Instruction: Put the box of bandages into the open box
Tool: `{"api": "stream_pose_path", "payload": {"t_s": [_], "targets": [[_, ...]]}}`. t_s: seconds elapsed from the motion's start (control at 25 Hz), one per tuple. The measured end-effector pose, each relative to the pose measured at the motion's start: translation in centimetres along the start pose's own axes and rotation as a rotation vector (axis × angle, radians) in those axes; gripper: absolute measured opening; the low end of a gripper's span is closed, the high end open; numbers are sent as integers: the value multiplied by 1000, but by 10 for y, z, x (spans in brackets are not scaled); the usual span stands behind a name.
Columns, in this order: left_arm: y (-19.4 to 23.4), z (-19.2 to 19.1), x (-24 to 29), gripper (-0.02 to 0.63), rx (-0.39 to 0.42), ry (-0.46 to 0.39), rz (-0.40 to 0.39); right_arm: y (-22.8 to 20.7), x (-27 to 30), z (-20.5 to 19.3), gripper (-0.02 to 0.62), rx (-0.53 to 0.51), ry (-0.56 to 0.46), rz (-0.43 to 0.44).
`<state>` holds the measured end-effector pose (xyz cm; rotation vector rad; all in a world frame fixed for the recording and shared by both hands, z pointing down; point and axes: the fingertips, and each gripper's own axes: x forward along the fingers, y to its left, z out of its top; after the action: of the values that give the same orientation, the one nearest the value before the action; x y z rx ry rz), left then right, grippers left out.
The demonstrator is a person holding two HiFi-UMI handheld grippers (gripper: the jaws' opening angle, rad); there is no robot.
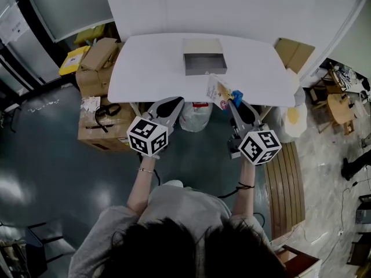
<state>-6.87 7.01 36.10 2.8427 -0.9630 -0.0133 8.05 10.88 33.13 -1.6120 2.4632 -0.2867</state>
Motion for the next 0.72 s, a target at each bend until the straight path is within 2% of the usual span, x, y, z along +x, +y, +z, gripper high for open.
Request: {"api": "stream_pose_path", "payload": {"t_s": [0.36, 0.72], "targets": [[15, -5, 14, -2, -22, 8, 32, -15, 21, -4, 100, 34, 25, 33], [48, -7, 45, -2, -38, 11, 20, -36, 56, -8, 98, 52, 25, 21]]}}
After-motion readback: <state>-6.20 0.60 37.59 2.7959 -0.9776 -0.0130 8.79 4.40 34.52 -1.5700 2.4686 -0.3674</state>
